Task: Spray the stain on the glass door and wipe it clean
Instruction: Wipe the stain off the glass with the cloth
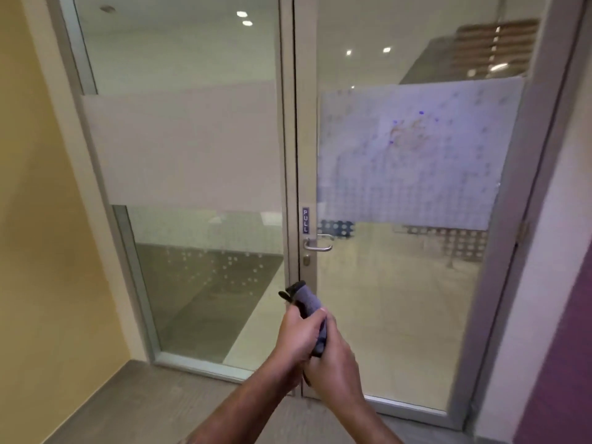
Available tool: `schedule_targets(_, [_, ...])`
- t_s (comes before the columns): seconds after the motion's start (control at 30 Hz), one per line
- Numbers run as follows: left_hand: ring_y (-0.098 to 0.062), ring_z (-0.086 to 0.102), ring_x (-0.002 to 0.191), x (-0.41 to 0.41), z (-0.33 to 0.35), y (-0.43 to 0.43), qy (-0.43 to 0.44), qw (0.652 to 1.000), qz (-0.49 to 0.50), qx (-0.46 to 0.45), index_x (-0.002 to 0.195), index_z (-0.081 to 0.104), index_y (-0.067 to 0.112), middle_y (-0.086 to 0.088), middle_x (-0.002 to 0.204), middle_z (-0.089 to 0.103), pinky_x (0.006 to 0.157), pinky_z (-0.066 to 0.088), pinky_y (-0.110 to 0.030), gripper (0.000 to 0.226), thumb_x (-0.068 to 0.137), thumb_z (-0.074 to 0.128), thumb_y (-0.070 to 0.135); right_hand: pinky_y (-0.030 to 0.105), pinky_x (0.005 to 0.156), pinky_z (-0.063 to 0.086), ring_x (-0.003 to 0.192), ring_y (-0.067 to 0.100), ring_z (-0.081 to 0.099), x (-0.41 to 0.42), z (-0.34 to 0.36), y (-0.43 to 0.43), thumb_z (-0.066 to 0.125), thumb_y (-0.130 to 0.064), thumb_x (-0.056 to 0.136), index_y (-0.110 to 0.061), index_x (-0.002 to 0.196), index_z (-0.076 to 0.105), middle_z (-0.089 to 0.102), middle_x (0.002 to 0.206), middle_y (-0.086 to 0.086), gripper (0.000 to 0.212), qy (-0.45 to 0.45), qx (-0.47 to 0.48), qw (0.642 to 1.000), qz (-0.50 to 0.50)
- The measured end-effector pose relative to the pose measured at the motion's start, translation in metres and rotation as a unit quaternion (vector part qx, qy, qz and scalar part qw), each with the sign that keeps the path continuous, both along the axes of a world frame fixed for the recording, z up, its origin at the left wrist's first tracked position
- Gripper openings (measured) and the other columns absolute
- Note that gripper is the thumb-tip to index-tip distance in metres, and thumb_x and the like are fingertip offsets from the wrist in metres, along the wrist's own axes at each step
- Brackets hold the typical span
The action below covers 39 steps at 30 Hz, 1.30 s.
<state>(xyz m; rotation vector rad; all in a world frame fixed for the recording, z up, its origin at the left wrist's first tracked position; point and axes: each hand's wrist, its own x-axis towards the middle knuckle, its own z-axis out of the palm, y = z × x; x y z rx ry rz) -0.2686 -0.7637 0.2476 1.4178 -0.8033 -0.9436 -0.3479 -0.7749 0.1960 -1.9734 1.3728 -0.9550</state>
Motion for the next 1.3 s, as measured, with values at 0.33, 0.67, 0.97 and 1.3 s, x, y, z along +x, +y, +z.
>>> schedule_targets(0.33, [-0.021, 0.064, 0.08, -0.059, 0.016, -0.133, -0.283, 0.955, -0.063, -0.061, 0.093, 0.061, 0.013, 0.002, 0.084, 0.069, 0.073, 0.05, -0.037, 0.024, 0.094, 0.064, 0.037, 0.048, 0.076, 0.064, 0.087, 0.021, 0.076, -0.04, 0.009, -0.119, 0.055, -0.059, 0.081, -0.035, 0.127, 0.059, 0.078, 0.097, -0.002, 0.052, -0.265, 0.088, 0.958, -0.061])
schedule_targets(0.67, [-0.018, 0.072, 0.091, -0.056, 0.048, -0.273, -0.339, 0.914, -0.178, -0.132, 0.087, 0.063, 0.017, 0.004, 0.086, 0.074, 0.081, 0.054, -0.032, 0.023, 0.094, 0.065, 0.039, 0.016, 0.051, 0.054, 0.064, 0.005, 0.073, -0.035, 0.036, -0.265, 0.035, -0.027, 0.112, -0.014, 0.1, 0.069, 0.076, 0.071, -0.005, 0.039, -0.487, 0.107, 0.864, -0.066])
schedule_targets(0.97, [0.004, 0.068, 0.082, -0.048, 0.06, -0.392, -0.275, 0.915, -0.225, -0.189, 0.099, 0.068, 0.027, 0.008, 0.095, 0.077, 0.078, 0.053, -0.021, 0.024, 0.093, 0.066, 0.051, 0.032, 0.086, 0.055, 0.094, 0.018, 0.069, -0.033, 0.06, -0.387, 0.05, -0.028, 0.109, -0.015, 0.113, 0.066, 0.074, 0.102, 0.001, 0.021, -0.552, 0.019, 0.81, -0.2])
schedule_targets(1.3, [-0.026, 0.047, 0.146, 0.002, 0.067, -0.554, -0.355, 0.889, 0.001, -0.289, 0.131, 0.061, 0.011, -0.009, 0.147, 0.057, 0.118, 0.038, -0.049, 0.035, 0.103, 0.059, 0.031, 0.03, 0.089, 0.042, 0.108, 0.02, 0.055, -0.155, 0.1, -0.557, 0.05, -0.034, 0.108, 0.005, 0.128, 0.058, 0.059, 0.118, 0.01, 0.044, -0.519, -0.074, 0.781, -0.339])
